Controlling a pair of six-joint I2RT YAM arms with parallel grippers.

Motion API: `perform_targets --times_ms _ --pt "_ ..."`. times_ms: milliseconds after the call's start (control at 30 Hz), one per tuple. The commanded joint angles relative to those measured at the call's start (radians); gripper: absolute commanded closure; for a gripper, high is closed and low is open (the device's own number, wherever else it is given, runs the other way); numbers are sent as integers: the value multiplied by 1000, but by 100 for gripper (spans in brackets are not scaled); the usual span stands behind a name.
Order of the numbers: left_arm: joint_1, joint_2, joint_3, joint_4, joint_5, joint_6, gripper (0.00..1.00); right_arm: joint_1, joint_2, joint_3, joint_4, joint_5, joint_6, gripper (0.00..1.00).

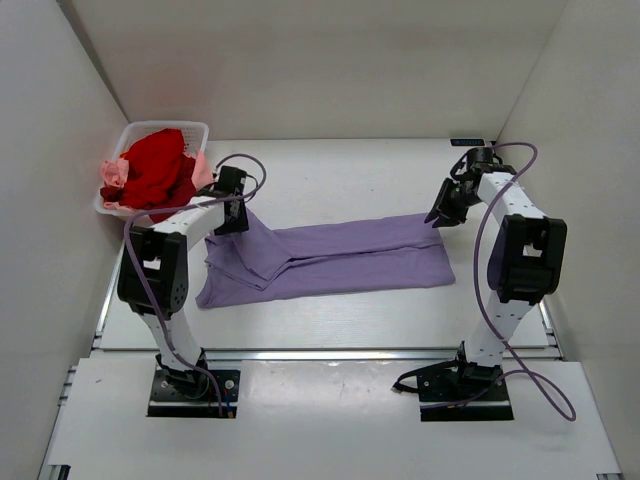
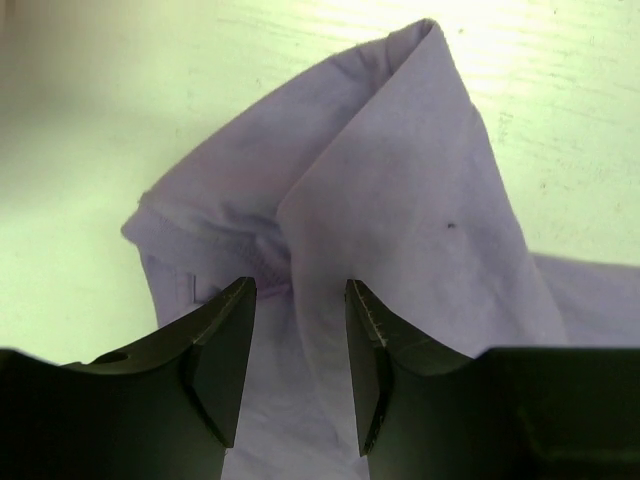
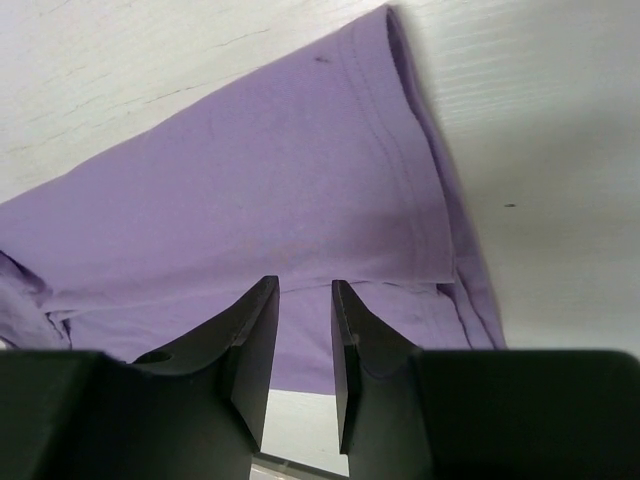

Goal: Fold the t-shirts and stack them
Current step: Fold the other side of the tshirt into a rectangle

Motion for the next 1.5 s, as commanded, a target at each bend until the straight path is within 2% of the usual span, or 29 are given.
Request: perform_targets --times_ms 0,200,267,333,367,433,667,1033,1200,1467 --pt "-11 18 47 28 -41 17 48 15 -19 3 23 -15 15 75" --pt "-16 74 50 25 -64 43 50 16 -22 8 27 -26 19 74" --pt "-19 85 59 17 -67 46 55 17 -25 5 30 -28 19 75" --pt "-19 87 64 14 -82 47 80 21 -28 10 19 -21 21 75" --pt "-19 88 69 7 -87 52 89 18 -32 10 19 -18 21 75" --pt "-22 67 75 -9 -95 44 100 18 -35 5 29 -23 21 75" --pt "-37 -53 84 -98 -66 -17 100 27 -42 -21 49 -51 22 75" --pt "-39 -263 -135 -161 71 -126 100 92 -11 -39 67 -120 -42 77" --pt "-49 -356 -227 -182 83 -154 100 104 -17 -69 95 -141 -36 77" --pt "-71 -439 -292 -197 146 -203 100 125 -14 -63 85 -147 -53 77"
